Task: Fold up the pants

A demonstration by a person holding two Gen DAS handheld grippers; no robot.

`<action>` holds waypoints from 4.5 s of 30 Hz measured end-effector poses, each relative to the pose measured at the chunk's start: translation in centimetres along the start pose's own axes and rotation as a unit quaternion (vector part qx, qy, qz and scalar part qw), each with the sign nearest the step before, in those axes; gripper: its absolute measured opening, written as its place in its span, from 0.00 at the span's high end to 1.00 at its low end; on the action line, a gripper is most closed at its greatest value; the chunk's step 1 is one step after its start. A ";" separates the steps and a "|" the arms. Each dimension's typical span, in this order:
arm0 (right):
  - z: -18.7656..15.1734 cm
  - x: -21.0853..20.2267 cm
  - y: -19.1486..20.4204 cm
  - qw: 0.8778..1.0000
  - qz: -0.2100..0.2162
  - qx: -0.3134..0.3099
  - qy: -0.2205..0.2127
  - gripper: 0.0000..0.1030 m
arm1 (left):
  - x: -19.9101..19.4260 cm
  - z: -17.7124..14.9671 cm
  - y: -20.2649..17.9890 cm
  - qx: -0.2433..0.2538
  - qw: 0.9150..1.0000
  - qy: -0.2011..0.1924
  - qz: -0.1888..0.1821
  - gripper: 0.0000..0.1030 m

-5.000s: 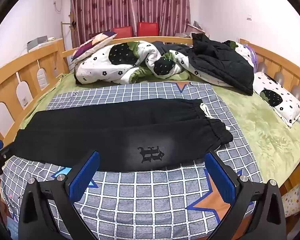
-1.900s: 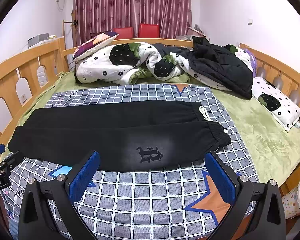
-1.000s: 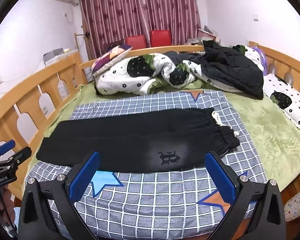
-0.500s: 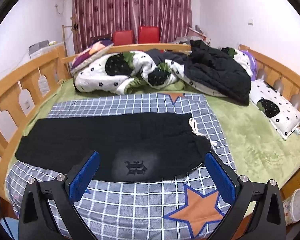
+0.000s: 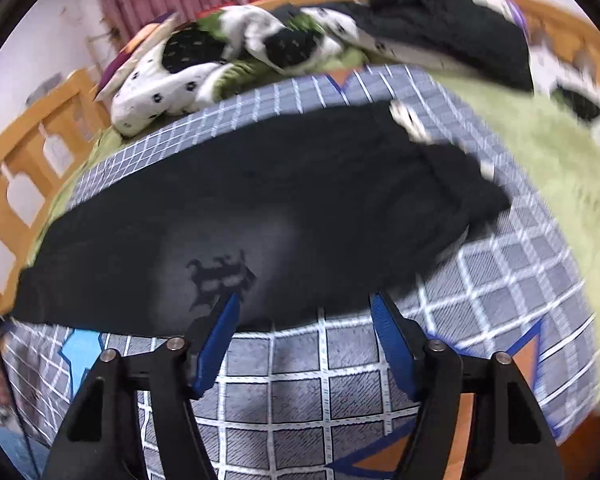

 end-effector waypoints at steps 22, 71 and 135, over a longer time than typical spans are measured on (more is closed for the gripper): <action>8.3 0.7 1.7 0.992 0.088 0.049 -0.069 0.79 | -3.0 8.7 0.3 -0.016 0.991 -0.118 0.064 0.91; 5.5 7.2 -3.6 0.995 0.036 0.087 -0.014 0.26 | 8.3 6.0 3.1 -0.086 0.996 -0.019 -0.028 0.31; 2.3 4.6 -17.5 0.987 -0.081 0.139 0.019 0.43 | -0.9 -0.9 6.4 -0.106 0.992 -0.050 -0.039 0.38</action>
Point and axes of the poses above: each gripper's, at about its wrist camera, not at the fingertips, and x roughly the way its jaws point, y to its left, z to its top, the point moved 4 cm from there along x, roughly the way its jaws point, and after that the axes turned 12 degrees about -z, right-handed, at the moved point
